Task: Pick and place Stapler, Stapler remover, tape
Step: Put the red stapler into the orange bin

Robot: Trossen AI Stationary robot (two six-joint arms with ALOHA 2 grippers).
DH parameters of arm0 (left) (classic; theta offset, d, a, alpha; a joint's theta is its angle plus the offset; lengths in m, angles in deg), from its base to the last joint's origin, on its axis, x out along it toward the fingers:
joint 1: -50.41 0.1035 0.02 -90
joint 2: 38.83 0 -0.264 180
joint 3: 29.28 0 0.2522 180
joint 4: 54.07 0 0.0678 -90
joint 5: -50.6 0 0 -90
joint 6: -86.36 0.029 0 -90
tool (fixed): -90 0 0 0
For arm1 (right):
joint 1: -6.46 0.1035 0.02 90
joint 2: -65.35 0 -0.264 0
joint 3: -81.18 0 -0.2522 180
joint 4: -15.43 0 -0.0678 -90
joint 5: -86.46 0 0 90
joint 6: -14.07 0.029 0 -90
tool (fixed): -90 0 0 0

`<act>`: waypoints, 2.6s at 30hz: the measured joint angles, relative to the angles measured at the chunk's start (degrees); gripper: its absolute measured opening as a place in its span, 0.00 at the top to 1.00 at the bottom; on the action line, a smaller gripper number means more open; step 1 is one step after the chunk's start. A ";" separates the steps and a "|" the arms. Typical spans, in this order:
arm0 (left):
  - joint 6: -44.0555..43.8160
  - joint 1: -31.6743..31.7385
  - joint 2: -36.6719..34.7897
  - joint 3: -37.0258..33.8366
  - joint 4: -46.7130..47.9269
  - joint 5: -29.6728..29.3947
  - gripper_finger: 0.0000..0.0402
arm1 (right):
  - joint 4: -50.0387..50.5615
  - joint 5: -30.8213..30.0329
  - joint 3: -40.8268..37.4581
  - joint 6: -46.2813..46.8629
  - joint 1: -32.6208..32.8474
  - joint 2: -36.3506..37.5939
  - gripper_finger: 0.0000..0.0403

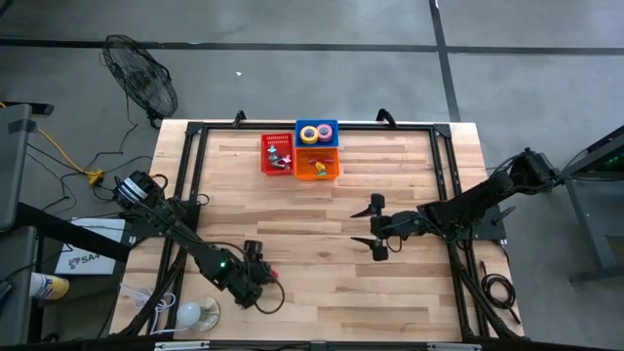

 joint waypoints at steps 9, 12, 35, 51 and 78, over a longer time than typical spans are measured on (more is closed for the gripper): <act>4.75 -0.02 0.04 -0.07 0.24 -3.45 0.46 | 0.04 1.71 0.01 1.69 0.00 0.00 0.28; 4.78 -0.02 0.07 -0.13 0.07 -4.11 0.46 | 0.04 2.04 0.01 2.47 0.00 0.00 0.28; 16.44 7.23 0.07 -0.19 -4.29 8.95 0.65 | 0.42 2.77 0.01 5.94 0.00 0.00 0.28; 21.03 7.21 0.15 -0.17 -5.77 7.95 0.66 | 0.88 3.39 0.01 9.27 0.00 -0.01 0.28; 33.20 8.44 -0.79 -0.40 -22.18 -15.09 0.83 | -3.76 4.19 0.03 3.47 0.01 -0.02 0.28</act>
